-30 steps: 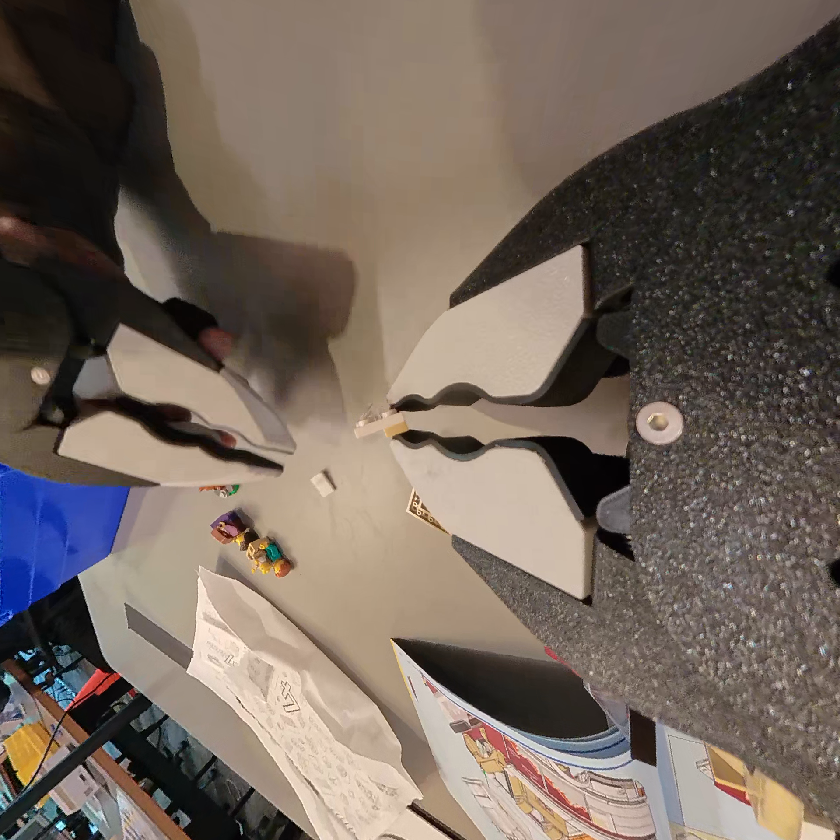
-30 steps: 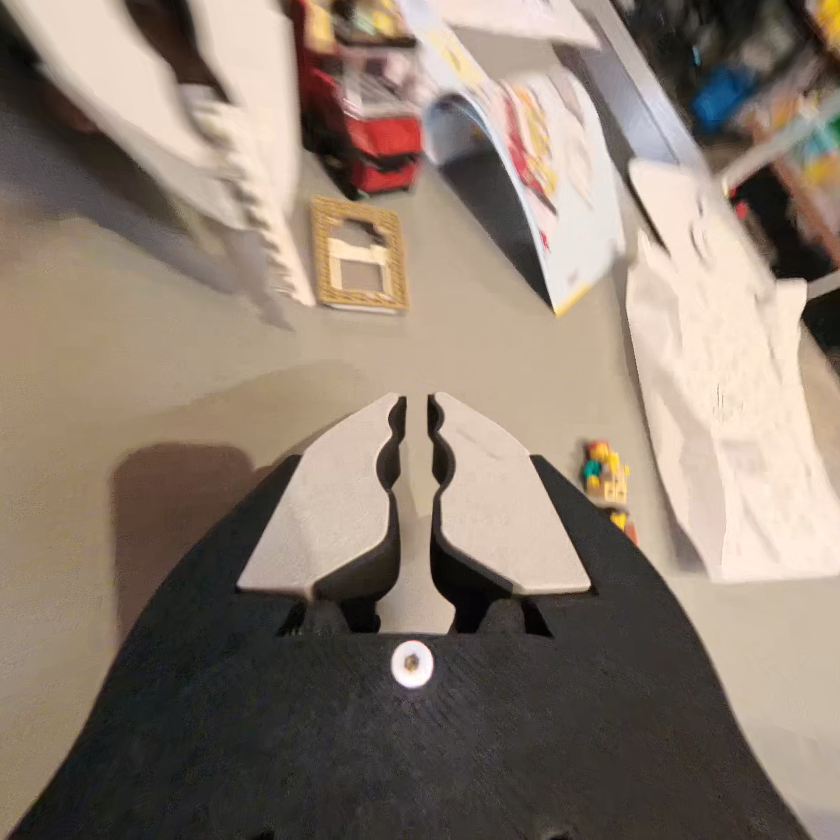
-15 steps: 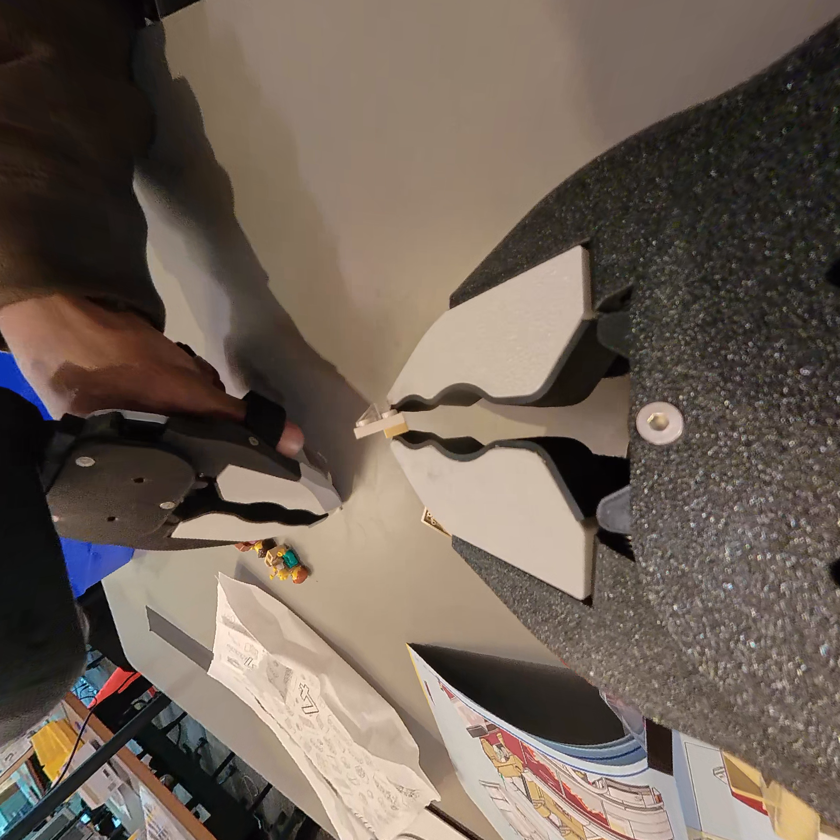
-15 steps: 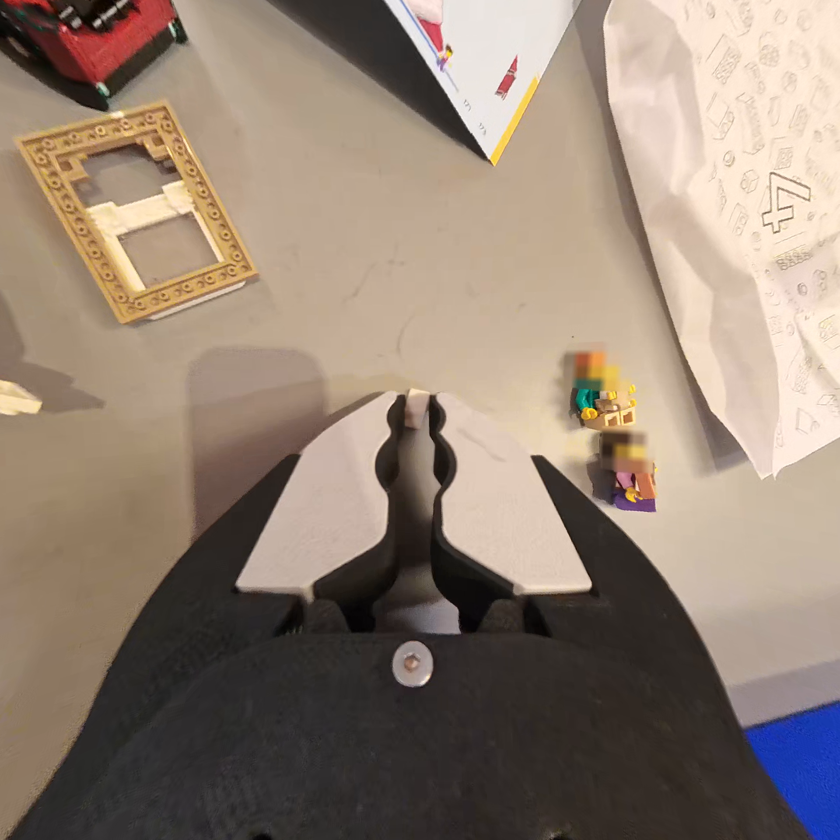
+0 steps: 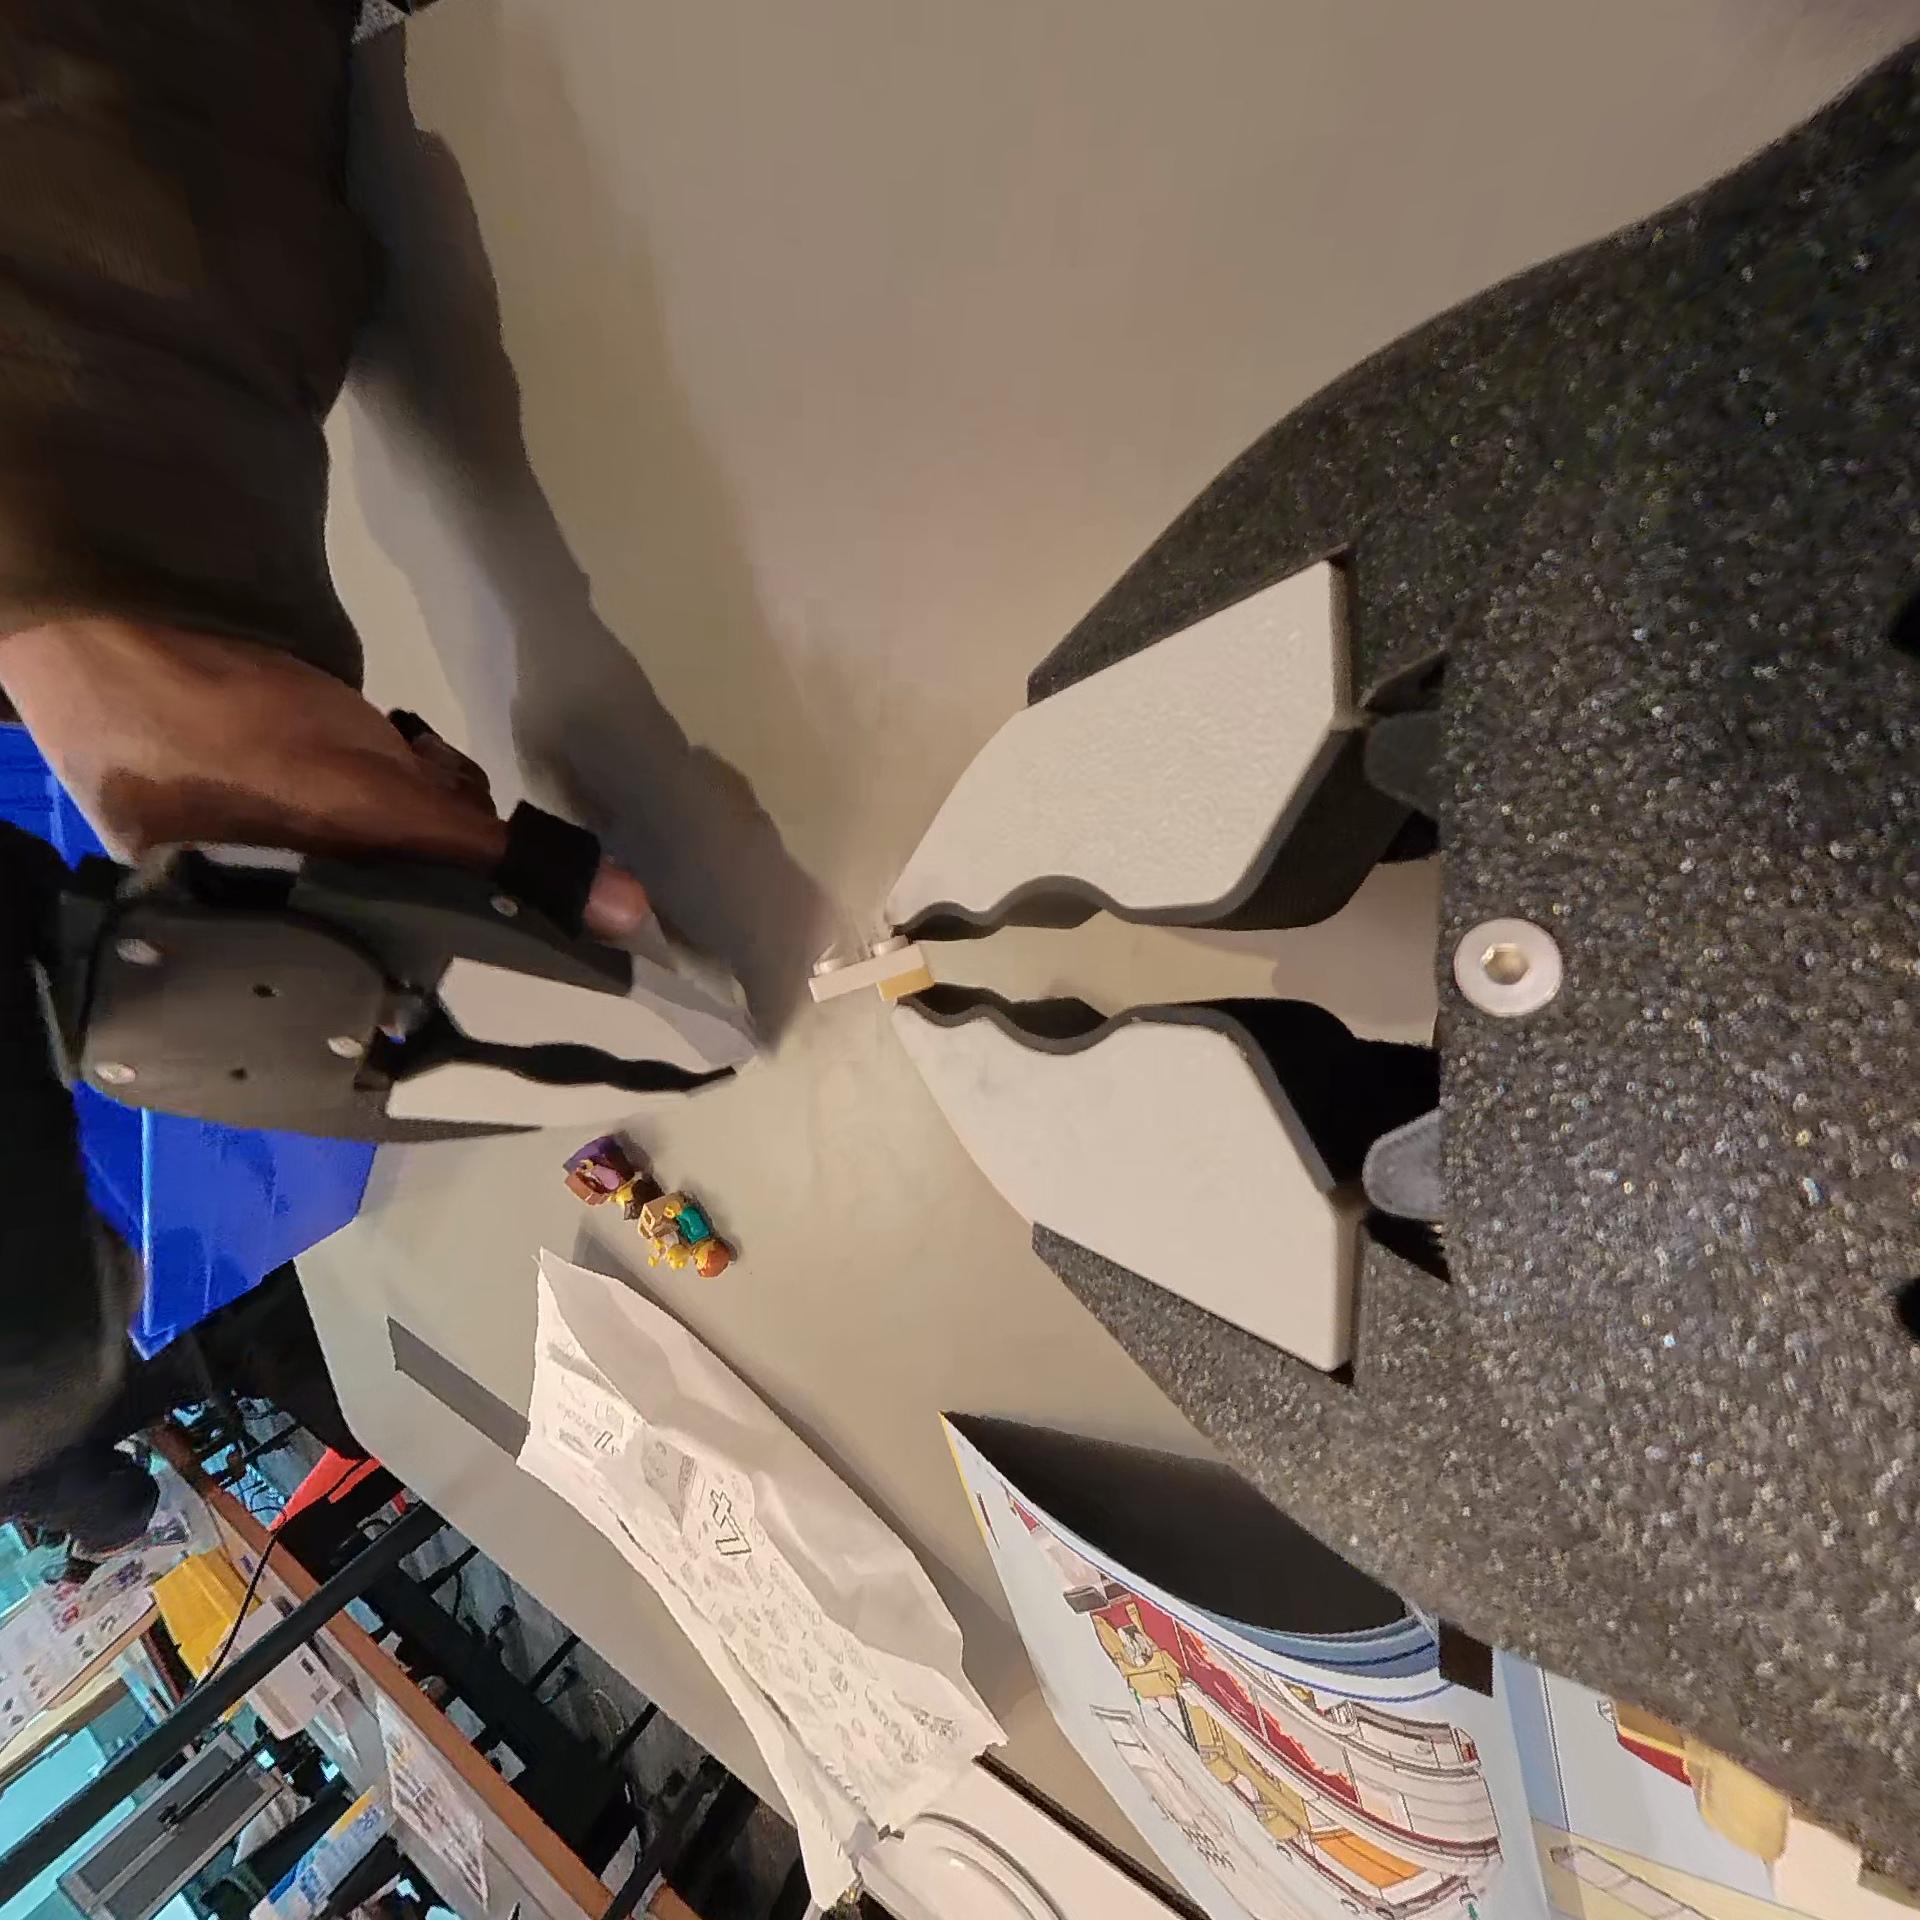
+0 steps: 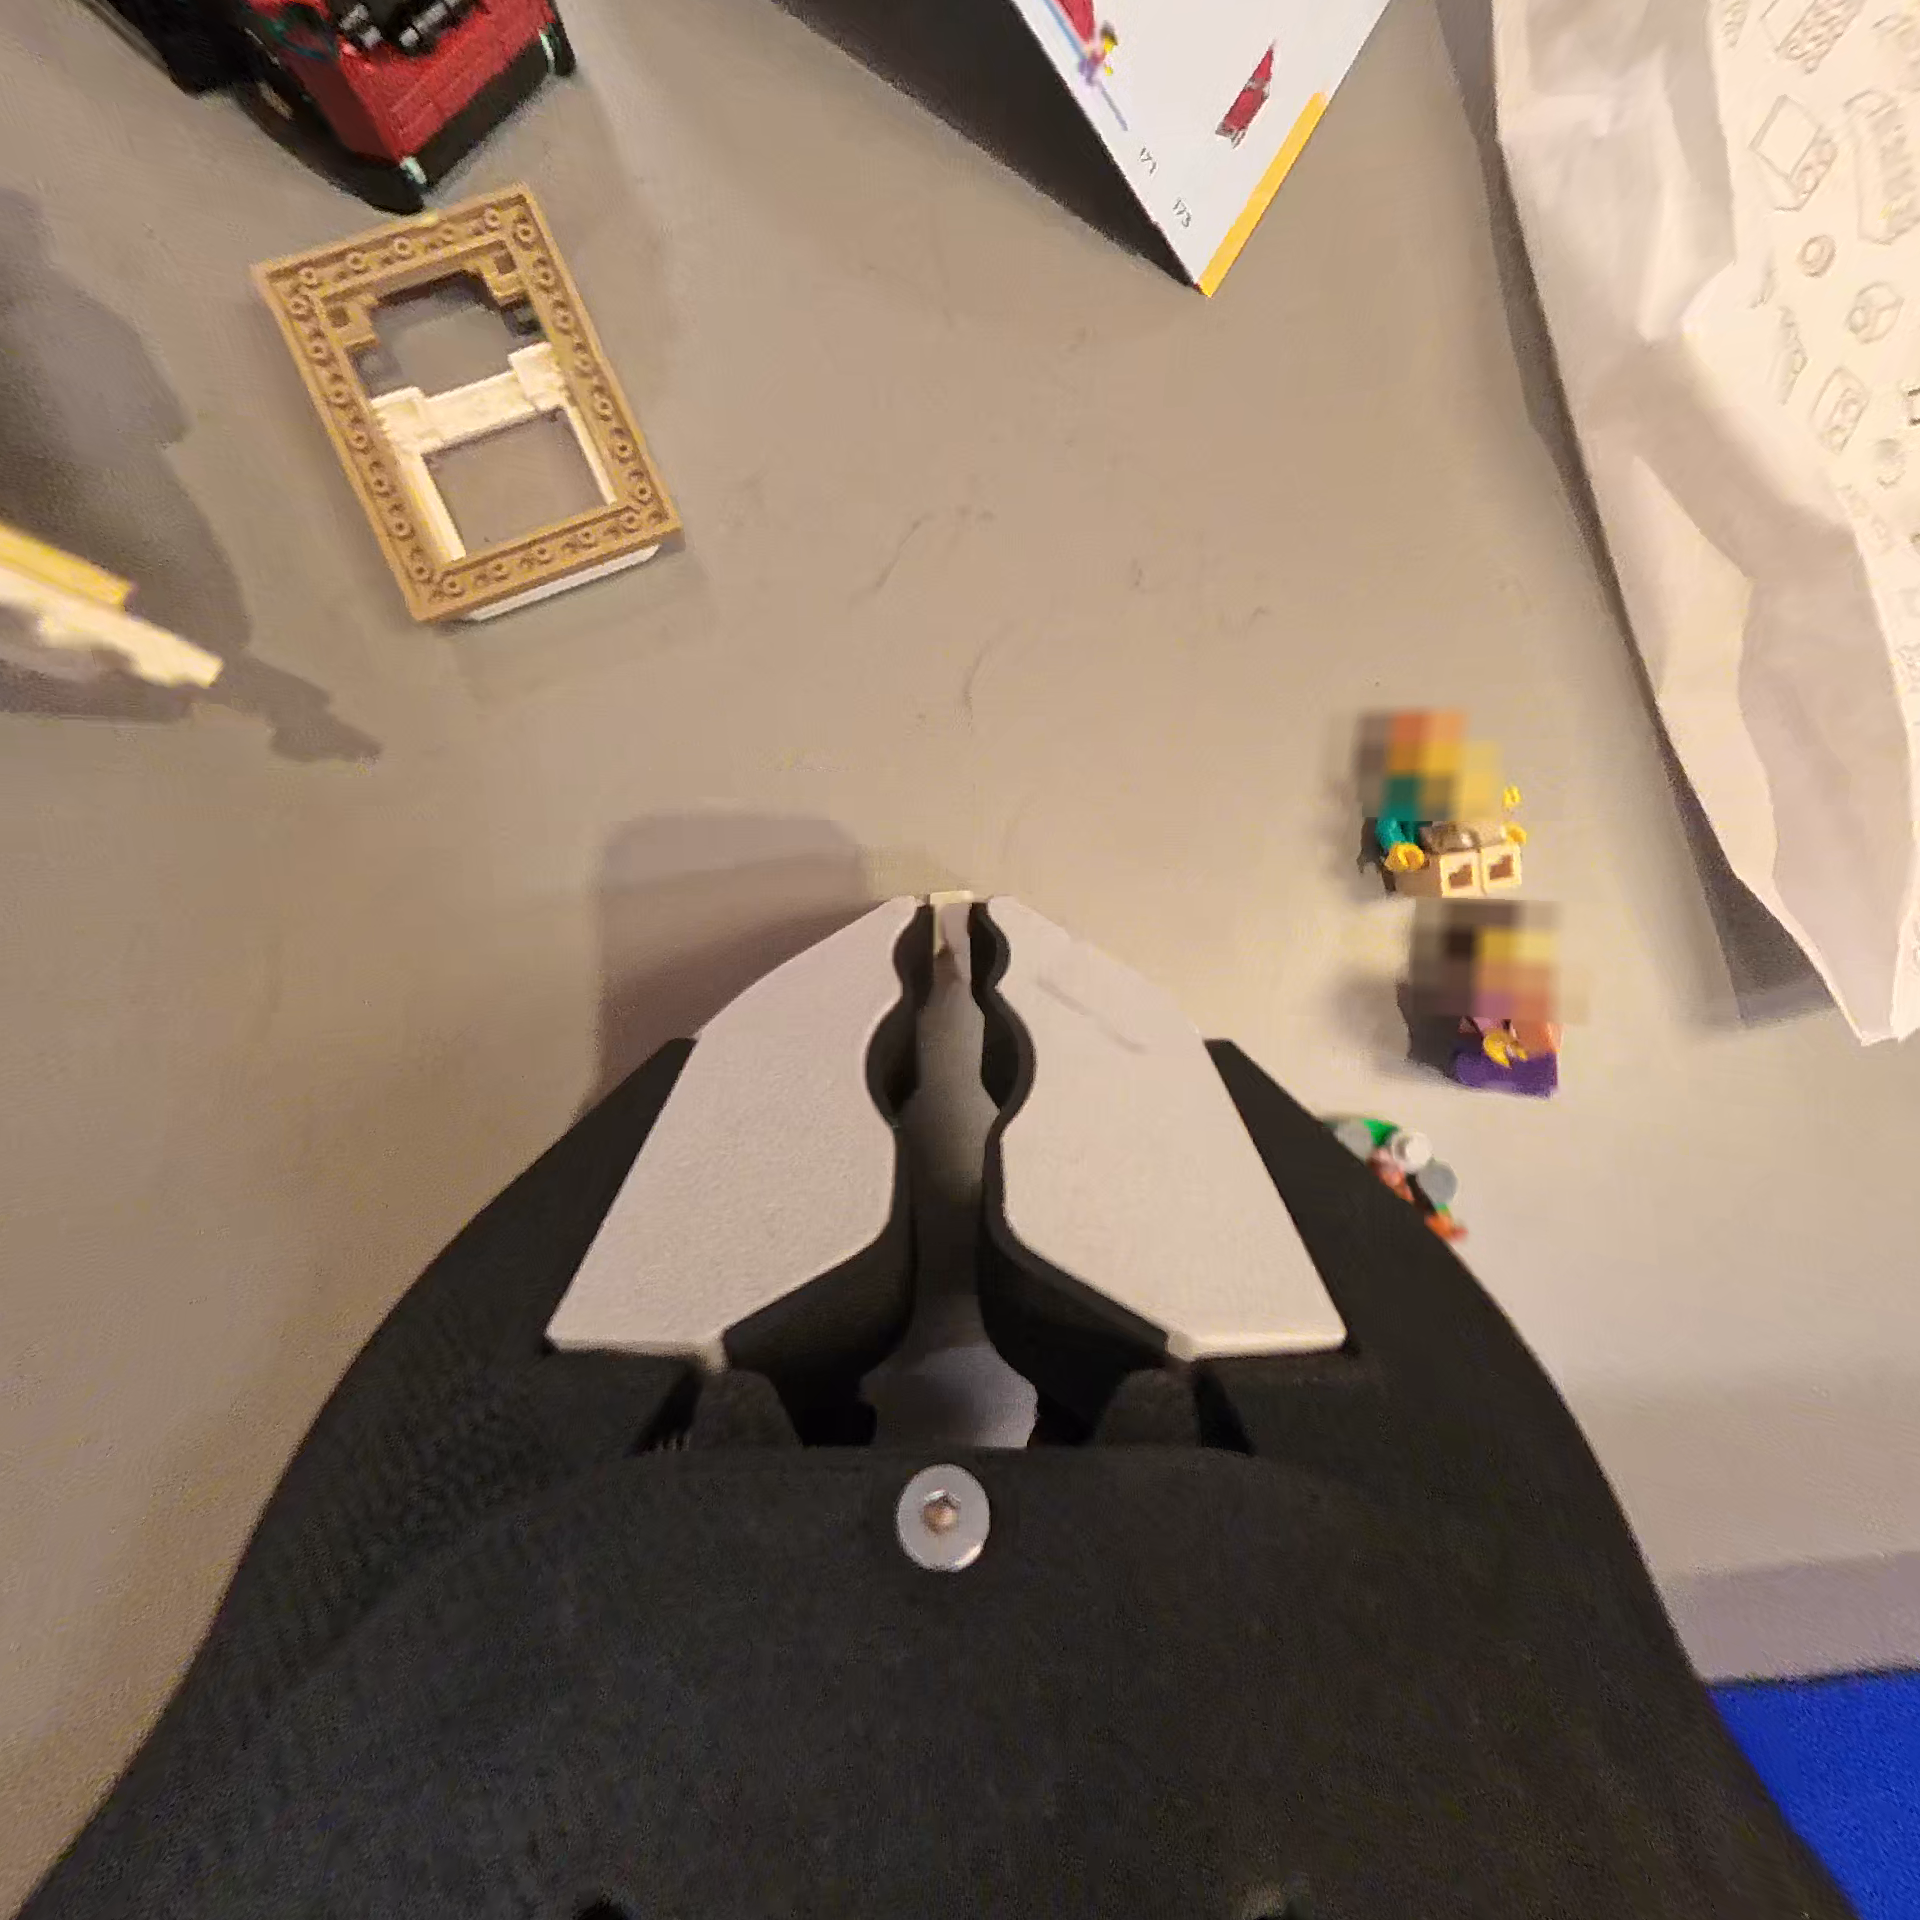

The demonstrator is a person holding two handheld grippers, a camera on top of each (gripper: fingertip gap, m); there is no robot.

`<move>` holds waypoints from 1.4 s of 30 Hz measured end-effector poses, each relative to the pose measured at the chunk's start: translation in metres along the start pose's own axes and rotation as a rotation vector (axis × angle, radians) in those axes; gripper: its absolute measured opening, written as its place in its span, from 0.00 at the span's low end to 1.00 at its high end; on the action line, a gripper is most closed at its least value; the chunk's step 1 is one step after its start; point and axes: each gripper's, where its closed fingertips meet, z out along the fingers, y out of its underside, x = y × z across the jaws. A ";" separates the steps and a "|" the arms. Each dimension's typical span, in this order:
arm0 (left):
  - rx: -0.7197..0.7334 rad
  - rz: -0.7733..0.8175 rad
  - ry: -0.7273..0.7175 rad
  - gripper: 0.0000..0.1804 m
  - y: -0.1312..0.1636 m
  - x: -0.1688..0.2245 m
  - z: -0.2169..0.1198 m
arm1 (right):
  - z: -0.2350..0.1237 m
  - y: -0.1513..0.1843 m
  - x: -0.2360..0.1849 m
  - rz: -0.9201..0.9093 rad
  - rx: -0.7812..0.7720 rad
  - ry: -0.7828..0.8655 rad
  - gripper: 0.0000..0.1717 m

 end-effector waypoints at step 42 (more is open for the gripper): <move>0.149 -0.428 0.077 0.05 -0.010 -0.015 -0.006 | -0.040 -0.069 -0.091 -0.606 0.458 0.092 0.14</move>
